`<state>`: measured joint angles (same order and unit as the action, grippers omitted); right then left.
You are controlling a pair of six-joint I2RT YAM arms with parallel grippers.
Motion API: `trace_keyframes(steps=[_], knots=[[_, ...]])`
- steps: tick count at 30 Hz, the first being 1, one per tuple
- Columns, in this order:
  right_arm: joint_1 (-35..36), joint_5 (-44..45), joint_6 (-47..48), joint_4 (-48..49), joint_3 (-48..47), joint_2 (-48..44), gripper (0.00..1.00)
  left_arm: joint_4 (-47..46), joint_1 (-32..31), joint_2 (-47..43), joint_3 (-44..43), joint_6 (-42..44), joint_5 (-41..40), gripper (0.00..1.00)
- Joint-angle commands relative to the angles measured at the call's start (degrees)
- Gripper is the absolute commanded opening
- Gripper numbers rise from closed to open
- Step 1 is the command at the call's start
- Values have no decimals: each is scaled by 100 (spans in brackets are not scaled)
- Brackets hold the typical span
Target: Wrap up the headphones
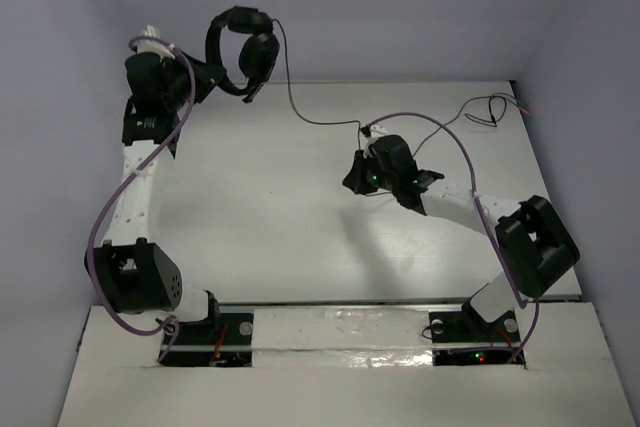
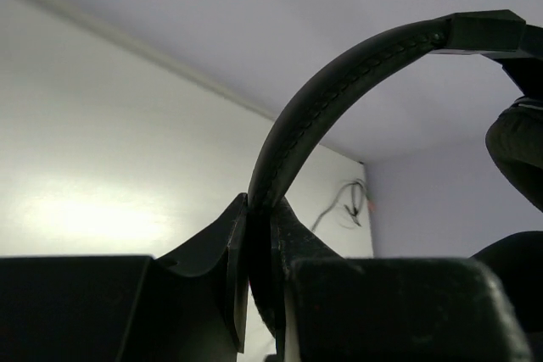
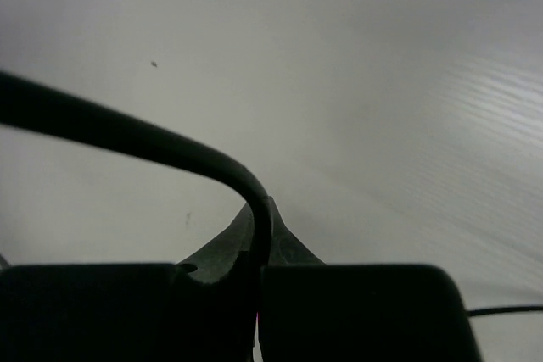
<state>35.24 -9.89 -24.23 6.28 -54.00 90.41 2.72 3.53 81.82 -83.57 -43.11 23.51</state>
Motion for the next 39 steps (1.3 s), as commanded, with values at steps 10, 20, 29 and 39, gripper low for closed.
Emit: trace_keyframes(steps=[10, 20, 29, 39], knots=[[913, 2316, 260, -2895, -1253, 302, 0, -1872, -80, -263, 1765, -673, -697, 0], [2548, 2808, 972, -4380, -3133, 152, 0, -1134, -1266, 246, 1721, 610, -2745, 0], [2637, 3582, 1473, -4891, -4179, -41, 0, -895, -1899, 106, 1905, 1296, -3230, 0], [2207, 4425, 2325, -4576, -4593, -58, 0, -879, -2638, -201, 2450, 1842, -2412, 0]])
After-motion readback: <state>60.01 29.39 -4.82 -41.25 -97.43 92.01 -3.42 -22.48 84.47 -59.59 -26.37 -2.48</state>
